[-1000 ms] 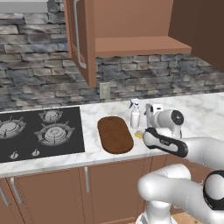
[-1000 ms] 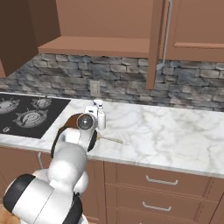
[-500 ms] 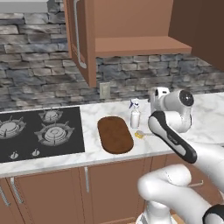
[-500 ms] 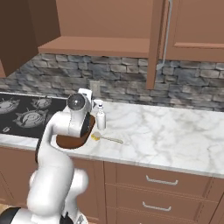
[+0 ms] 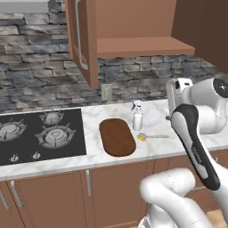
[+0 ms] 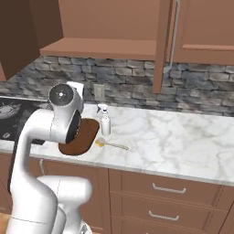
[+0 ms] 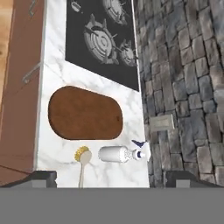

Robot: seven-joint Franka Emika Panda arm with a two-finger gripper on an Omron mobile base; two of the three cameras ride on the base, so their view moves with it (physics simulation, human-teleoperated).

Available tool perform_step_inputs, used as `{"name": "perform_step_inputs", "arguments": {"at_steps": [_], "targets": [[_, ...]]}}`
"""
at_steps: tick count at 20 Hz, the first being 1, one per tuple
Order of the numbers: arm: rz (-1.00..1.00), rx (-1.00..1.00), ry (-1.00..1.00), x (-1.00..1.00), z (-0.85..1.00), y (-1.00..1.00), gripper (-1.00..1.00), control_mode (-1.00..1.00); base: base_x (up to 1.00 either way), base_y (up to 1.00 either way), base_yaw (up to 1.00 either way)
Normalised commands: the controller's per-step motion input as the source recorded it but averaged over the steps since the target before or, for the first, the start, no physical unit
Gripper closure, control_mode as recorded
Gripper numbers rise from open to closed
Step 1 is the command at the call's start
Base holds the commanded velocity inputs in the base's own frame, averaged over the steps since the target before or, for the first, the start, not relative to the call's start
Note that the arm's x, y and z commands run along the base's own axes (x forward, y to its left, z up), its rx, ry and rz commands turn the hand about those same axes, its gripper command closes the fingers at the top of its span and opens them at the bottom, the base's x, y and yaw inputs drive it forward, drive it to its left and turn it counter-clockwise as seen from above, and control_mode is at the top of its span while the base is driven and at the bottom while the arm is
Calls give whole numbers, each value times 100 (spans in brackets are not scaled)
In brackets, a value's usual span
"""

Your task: Grab the spray bottle from the cabinet, then place it next to the cutting board for sanitizing. Then grab the dish brush from the countertop next to the sink and place it next to the cutting board.

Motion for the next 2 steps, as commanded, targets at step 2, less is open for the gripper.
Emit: {"name": "perform_step_inputs", "arguments": {"at_steps": [2], "targets": [[12, 0, -24, -100, 94, 7, -100, -100, 0, 0, 0]]}}
